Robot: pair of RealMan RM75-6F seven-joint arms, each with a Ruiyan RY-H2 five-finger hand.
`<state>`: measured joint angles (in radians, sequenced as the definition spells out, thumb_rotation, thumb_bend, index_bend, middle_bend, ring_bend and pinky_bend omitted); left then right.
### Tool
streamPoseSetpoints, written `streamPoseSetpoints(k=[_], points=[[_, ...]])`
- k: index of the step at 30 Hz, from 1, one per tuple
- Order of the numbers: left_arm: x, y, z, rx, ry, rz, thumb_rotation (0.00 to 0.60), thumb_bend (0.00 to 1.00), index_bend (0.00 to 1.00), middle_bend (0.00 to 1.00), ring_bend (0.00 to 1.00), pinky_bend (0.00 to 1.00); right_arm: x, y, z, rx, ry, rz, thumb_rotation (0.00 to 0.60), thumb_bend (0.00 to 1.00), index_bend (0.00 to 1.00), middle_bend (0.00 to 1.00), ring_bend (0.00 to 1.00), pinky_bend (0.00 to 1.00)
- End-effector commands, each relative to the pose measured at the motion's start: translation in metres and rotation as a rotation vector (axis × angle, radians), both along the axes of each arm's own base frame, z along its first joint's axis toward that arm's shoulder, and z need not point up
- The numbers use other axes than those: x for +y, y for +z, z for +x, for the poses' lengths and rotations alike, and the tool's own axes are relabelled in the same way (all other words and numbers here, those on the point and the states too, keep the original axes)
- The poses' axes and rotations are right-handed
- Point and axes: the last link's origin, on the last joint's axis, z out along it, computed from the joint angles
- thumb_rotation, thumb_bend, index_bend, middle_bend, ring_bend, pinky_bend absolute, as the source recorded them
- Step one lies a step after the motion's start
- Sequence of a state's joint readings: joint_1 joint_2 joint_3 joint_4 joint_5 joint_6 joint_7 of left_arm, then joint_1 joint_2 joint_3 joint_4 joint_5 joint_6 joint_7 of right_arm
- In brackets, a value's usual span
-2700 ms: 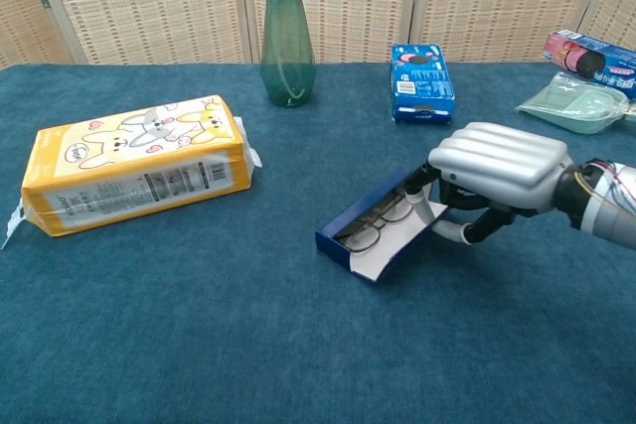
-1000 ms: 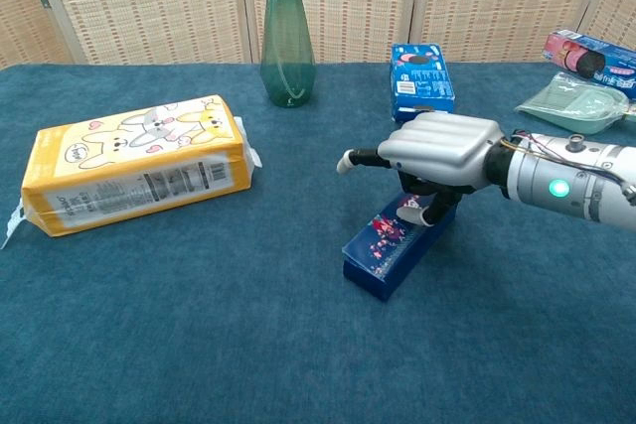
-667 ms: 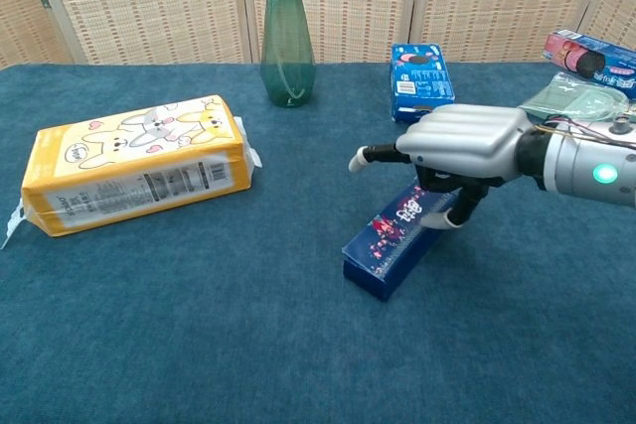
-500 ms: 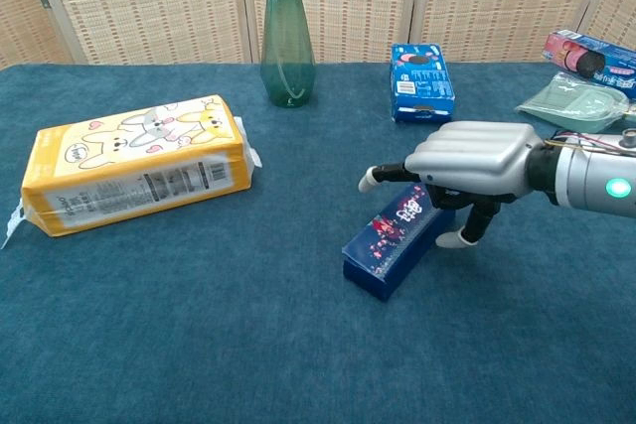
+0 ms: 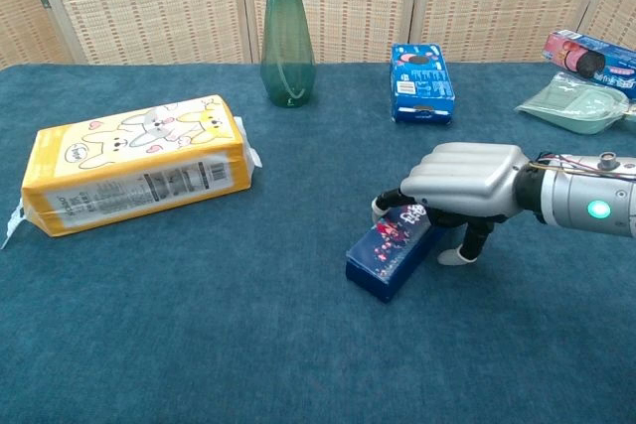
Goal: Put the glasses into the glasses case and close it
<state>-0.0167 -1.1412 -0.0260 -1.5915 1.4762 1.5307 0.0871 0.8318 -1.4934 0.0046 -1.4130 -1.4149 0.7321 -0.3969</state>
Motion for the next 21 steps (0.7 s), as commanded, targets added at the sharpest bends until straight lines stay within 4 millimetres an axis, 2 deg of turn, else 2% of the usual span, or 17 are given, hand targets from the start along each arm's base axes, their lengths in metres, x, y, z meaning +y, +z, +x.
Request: streamPoseSetpoints(k=[1, 9, 15, 21], points=[[0.000, -0.001, 0.000, -0.001, -0.002, -0.004, 0.600, 0.19, 0.22, 0.24, 0.20, 0.28, 0.001, 0.000, -0.002, 0.004, -0.001, -0.004, 0.600, 0.28, 0.35, 1.00, 1.00, 0.97], [0.001, -0.002, 0.000, -0.004, -0.004, -0.007, 0.600, 0.19, 0.22, 0.24, 0.20, 0.28, -0.004, 0.001, 0.000, -0.023, -0.017, -0.041, 0.600, 0.34, 0.50, 1.00, 1.00, 0.97], [0.001, -0.001, -0.001, -0.003, -0.003, -0.003, 0.600, 0.19, 0.22, 0.24, 0.20, 0.28, -0.025, 0.004, 0.004, -0.064, -0.086, -0.099, 0.600, 0.34, 0.51, 1.00, 1.00, 0.97], [0.001, -0.003, 0.001, -0.007, -0.009, -0.010, 0.600, 0.19, 0.22, 0.24, 0.20, 0.28, -0.047, -0.004, 0.018, -0.111, -0.179, -0.141, 0.600, 0.35, 0.51, 1.00, 1.00, 0.97]])
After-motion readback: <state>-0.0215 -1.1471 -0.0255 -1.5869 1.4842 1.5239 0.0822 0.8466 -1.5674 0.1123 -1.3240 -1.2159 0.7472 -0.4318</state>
